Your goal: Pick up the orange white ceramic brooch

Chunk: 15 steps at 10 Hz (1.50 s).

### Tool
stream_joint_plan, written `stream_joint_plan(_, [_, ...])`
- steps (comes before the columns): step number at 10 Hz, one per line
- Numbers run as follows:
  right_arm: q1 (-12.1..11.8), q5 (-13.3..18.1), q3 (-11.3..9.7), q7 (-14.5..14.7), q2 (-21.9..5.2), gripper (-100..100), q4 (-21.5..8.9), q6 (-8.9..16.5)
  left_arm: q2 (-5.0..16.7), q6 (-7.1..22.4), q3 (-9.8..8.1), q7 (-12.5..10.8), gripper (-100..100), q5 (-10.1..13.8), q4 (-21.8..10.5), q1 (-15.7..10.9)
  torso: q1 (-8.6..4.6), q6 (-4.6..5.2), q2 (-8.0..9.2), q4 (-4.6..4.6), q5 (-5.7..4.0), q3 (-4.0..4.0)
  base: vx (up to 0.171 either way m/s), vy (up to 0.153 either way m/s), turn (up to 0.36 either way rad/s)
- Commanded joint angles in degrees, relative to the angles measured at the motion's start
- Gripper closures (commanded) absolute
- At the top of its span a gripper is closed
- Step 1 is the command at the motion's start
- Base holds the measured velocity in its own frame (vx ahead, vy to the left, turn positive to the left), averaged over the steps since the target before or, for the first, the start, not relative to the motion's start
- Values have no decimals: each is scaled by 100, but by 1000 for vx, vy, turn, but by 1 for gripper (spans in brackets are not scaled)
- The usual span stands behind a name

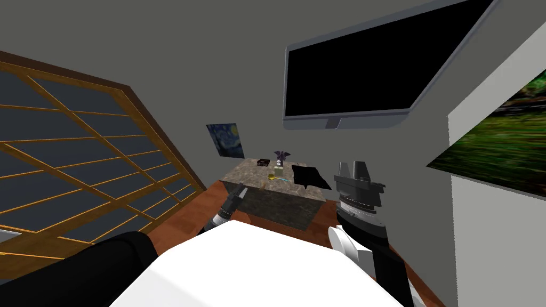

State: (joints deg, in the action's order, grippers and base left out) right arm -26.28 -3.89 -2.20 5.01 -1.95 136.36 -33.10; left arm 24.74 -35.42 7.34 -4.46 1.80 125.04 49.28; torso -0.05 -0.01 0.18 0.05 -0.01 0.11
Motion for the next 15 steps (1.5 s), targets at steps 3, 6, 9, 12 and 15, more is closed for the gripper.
stream_joint_plan(3, [0, 0, 0, 0, 0, 0, 0, 0, 584, 5, 126, -335, -100, 188, -338, 523, -1, -1, 2, 0, -1, 1, -47, -35, -178])
stream_joint_plan(6, [1, 0, 0, 0, 0, 0, 0, 0, 1029, -1, 189, -488, -100, 273, -509, 778, -2, 1, 4, 0, 0, 2, -42, -30, -132])
stream_joint_plan(9, [0, 0, 0, 0, 0, 0, 0, 0, 1559, -2, 312, -794, -100, 439, -857, 1287, 1, -1, 0, 1, 0, 0, -44, -40, -186])
stream_joint_plan(12, [0, 0, 0, 0, 0, 0, 0, 0, 2036, 4, 370, -944, -100, 519, -1031, 1536, -5, 3, -1, 0, -2, 0, -35, -44, -166])
stream_joint_plan(15, [-1, 0, 0, 0, 0, 0, 0, 0, 2578, 32, 475, -1235, -100, 673, -1377, 2016, 0, -2, -2, 1, 0, -1, -32, -46, -193])
